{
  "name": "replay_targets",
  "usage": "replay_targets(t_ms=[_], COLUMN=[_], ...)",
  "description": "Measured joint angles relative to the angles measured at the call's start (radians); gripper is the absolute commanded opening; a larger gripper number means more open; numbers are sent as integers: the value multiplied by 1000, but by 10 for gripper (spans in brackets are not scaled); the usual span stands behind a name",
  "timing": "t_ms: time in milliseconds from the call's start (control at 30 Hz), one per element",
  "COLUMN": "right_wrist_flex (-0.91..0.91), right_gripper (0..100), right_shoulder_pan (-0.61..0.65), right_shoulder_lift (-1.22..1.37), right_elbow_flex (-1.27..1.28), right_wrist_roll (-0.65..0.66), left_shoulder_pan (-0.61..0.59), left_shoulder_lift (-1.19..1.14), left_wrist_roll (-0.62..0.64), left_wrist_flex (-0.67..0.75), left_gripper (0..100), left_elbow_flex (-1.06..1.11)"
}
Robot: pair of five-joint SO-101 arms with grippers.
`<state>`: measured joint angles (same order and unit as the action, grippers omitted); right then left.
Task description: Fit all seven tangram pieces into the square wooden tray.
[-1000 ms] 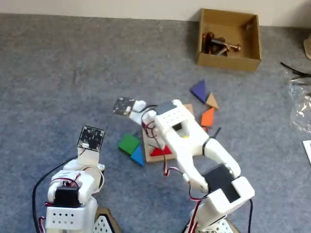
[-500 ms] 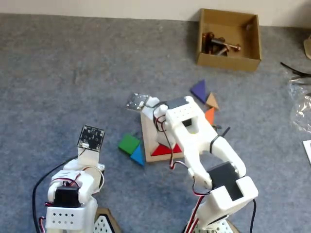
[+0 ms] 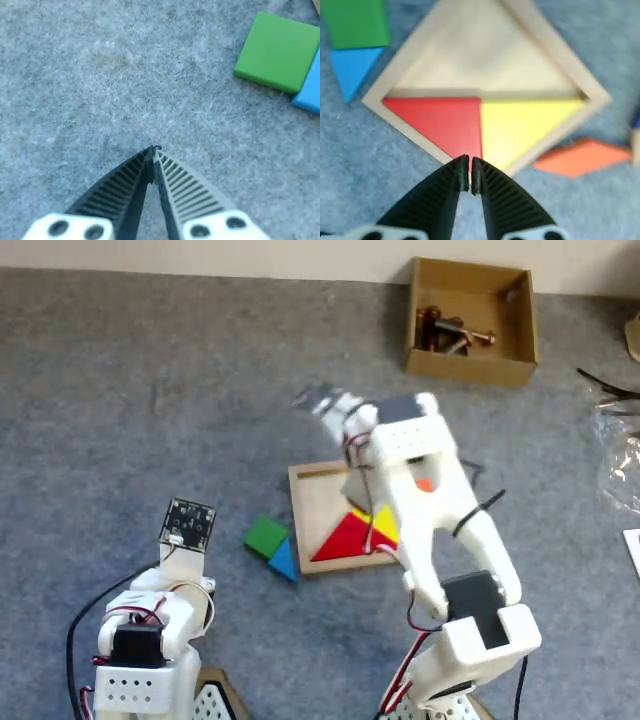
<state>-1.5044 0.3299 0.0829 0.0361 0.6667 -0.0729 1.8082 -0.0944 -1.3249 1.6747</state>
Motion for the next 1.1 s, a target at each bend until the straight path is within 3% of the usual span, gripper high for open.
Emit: replay_targets(t_ms=[300, 667, 867, 1100], right_wrist_flex=[-170, -209, -216, -192], right_gripper=[5, 5, 5, 5], right_shoulder_pan=[-167, -376, -387, -390], right_shoulder_lift=[0, -28, -327, -635], right_elbow_flex=[-172, -198, -173, 120], right_wrist_roll=[-11, -11, -11, -11], left_shoulder_pan=[0, 0, 0, 0], left_shoulder_lift=[0, 0, 0, 0], left_wrist_roll=[0, 0, 0, 0], left_wrist_flex=[0, 0, 0, 0], left_gripper=[5, 5, 5, 5], left_elbow_flex=[0, 0, 0, 0])
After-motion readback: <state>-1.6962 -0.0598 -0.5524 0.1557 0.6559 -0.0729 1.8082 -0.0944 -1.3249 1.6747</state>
